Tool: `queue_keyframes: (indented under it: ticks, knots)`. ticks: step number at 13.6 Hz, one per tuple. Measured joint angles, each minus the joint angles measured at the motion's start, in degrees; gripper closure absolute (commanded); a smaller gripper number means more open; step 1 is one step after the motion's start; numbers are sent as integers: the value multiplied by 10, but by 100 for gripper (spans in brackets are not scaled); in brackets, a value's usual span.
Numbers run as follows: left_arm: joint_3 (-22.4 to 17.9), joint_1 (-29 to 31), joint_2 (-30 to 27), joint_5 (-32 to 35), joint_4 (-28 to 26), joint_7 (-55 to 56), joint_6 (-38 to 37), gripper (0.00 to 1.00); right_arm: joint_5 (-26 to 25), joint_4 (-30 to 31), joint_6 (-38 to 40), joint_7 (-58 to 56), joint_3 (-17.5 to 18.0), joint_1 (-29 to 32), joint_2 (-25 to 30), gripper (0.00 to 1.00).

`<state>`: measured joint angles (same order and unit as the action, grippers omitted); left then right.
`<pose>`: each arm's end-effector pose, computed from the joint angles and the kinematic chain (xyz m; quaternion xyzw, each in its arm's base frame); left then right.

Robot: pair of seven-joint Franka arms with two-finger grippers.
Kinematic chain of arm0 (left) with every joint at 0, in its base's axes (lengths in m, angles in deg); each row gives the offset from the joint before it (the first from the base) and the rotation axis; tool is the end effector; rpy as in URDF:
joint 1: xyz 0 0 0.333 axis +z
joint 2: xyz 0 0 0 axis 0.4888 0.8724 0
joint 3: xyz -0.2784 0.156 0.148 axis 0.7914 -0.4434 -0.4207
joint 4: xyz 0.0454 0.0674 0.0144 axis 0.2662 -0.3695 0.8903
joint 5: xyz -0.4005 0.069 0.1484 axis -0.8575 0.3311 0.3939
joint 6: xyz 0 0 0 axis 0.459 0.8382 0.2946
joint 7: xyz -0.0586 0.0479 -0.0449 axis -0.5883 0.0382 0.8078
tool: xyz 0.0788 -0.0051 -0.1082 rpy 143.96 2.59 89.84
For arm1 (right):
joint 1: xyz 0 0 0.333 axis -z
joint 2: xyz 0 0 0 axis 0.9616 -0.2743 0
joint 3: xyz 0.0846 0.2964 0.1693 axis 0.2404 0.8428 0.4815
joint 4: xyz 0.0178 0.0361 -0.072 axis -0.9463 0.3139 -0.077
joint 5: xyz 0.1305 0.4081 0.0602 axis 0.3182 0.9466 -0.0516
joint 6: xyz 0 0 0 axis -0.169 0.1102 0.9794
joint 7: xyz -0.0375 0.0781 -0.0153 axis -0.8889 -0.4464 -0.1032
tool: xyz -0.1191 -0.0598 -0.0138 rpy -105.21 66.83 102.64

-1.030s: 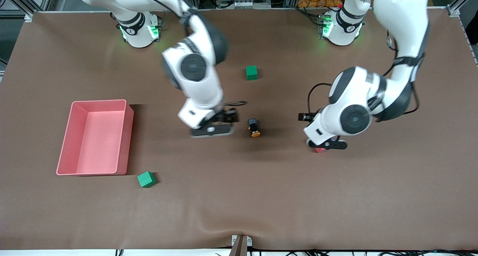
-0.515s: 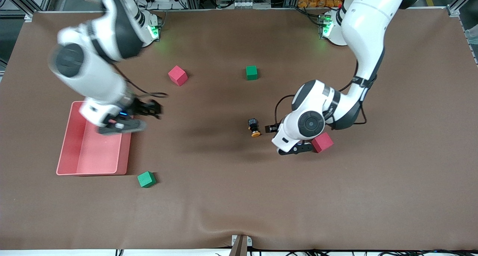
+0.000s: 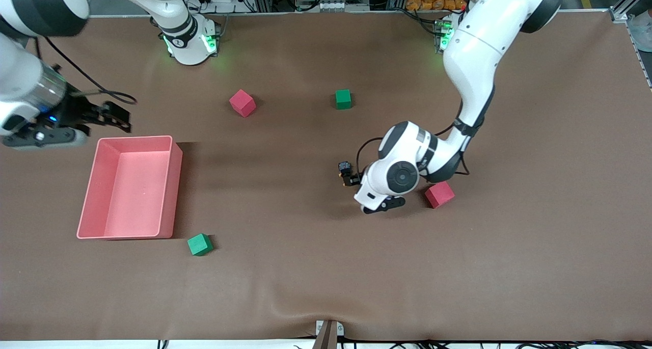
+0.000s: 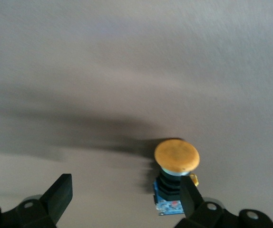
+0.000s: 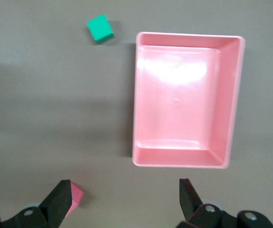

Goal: Place and upright button with both arms
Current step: 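Grasp the button with the left gripper while the right gripper withdraws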

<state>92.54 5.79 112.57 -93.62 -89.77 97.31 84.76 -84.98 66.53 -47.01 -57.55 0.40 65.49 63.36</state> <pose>0.6154 -0.4432 0.1699 0.9792 0.1062 -0.1632 0.0567 0.5787 0.0350 0.5841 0.9987 0.0360 -0.0314 0.0155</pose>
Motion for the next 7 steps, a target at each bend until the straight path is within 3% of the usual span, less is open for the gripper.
queue_keyframes:
  ticks: [4,7]
  knots:
    - [0,-19,1,0,13,1,0,8,-3,-39,47,-14,-15,20,5,0]
    - [0,-33,17,0,25,1,0,15,38,-38,49,-123,-44,90,2,0]
